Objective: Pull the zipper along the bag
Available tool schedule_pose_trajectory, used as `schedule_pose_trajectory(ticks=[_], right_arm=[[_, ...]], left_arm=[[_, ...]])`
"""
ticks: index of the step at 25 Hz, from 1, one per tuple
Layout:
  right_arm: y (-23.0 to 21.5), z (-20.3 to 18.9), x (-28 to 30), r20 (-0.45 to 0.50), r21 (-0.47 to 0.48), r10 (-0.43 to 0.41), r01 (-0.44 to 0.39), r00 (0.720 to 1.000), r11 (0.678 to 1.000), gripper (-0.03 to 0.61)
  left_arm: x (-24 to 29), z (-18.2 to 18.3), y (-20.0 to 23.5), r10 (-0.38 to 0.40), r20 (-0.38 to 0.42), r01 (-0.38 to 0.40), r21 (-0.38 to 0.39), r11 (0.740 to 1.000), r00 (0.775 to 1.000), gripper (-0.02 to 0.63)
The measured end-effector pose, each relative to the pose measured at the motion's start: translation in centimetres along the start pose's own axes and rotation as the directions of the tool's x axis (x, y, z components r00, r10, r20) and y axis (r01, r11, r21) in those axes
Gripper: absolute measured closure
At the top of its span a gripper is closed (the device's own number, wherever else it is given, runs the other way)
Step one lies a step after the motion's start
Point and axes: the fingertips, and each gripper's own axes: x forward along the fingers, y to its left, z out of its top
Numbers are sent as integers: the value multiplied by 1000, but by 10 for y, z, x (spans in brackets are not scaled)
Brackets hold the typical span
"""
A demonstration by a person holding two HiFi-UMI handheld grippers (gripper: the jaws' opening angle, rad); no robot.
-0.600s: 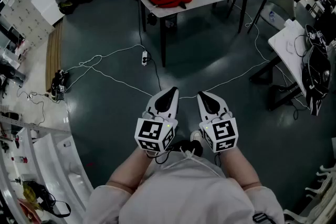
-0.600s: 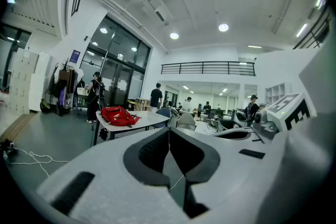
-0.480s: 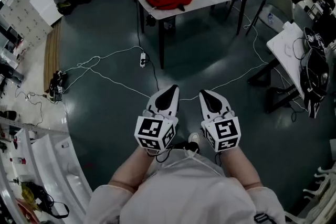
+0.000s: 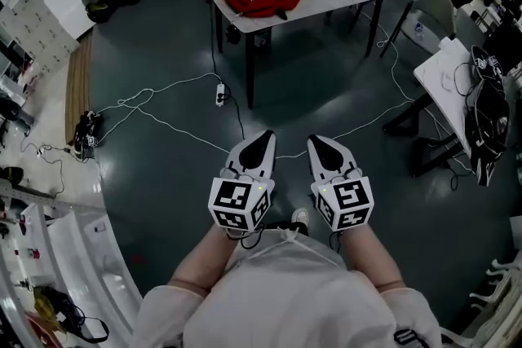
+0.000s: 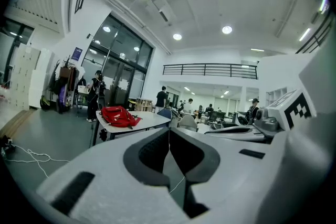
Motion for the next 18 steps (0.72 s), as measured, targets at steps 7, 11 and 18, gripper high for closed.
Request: schedule_pose_trajectory(ticks=[7, 11, 18], right_arm=[[17, -13, 13, -23, 66, -10, 12, 1000, 998, 552], [27, -16, 30, -37, 68, -9, 11, 999, 998, 552], [26, -15, 90, -56, 76, 6, -2, 998, 997, 551]], left_arm=[[-12, -8, 21, -6, -26, 5, -15, 1000, 1000, 594], [-13, -13, 41, -16, -41, 14, -48, 999, 999, 594], [13, -19, 97, -1, -62, -2, -57, 998, 998, 594]])
